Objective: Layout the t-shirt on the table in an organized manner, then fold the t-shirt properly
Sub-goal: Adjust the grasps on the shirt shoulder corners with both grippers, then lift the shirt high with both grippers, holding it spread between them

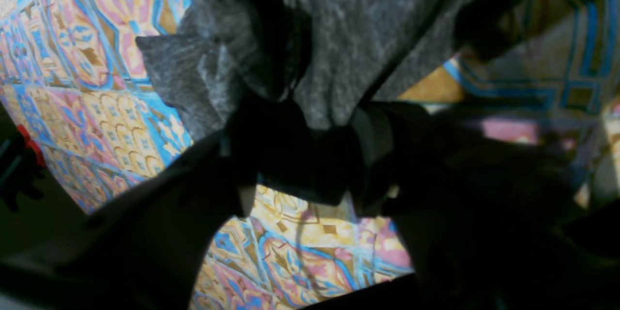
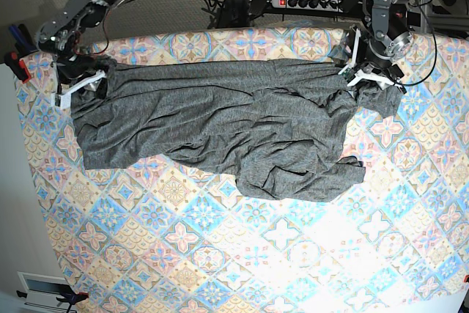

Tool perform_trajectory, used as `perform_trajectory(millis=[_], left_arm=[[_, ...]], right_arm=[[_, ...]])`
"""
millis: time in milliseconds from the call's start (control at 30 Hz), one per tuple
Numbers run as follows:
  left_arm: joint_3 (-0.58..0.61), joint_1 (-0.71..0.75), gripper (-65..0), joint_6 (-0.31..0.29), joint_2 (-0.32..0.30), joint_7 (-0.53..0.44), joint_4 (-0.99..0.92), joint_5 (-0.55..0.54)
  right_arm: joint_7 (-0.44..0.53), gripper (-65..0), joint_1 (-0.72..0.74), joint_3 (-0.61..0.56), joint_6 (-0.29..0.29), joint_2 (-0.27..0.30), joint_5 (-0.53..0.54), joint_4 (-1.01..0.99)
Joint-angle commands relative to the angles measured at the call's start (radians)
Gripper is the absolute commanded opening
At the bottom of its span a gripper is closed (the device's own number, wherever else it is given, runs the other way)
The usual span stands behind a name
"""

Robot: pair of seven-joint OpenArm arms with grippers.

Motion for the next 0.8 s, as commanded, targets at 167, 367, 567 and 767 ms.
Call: perform_trajectory(millis=[167,367,567,767], left_arm=[[0.010,-0.001,-36.7,-0.009,0.012,0.001,-0.030,0.002],[0.007,-0.056,-58.6,-0.009,0.095,0.007,-0.042,0.003],[-0.038,-0.117,-61.7,-0.009,0.215,0.001,-0.028,0.075],[-0.061,-0.139,-62.2,-0.009,0.265,0.007,0.153,0.072]], right_arm=[[0.019,-47.8,0.008,-0.010,-0.001,0.019,0.010,0.031],[0.017,-63.3,0.010,-0.008,-0.001,0.019,0.007,0.031],[0.063,-65.0,0.013,-0.006,-0.001,0.056,0.007,0.114],[0.088,-65.0,0.007,-0.008,-0.001,0.079,0.005,0.315]])
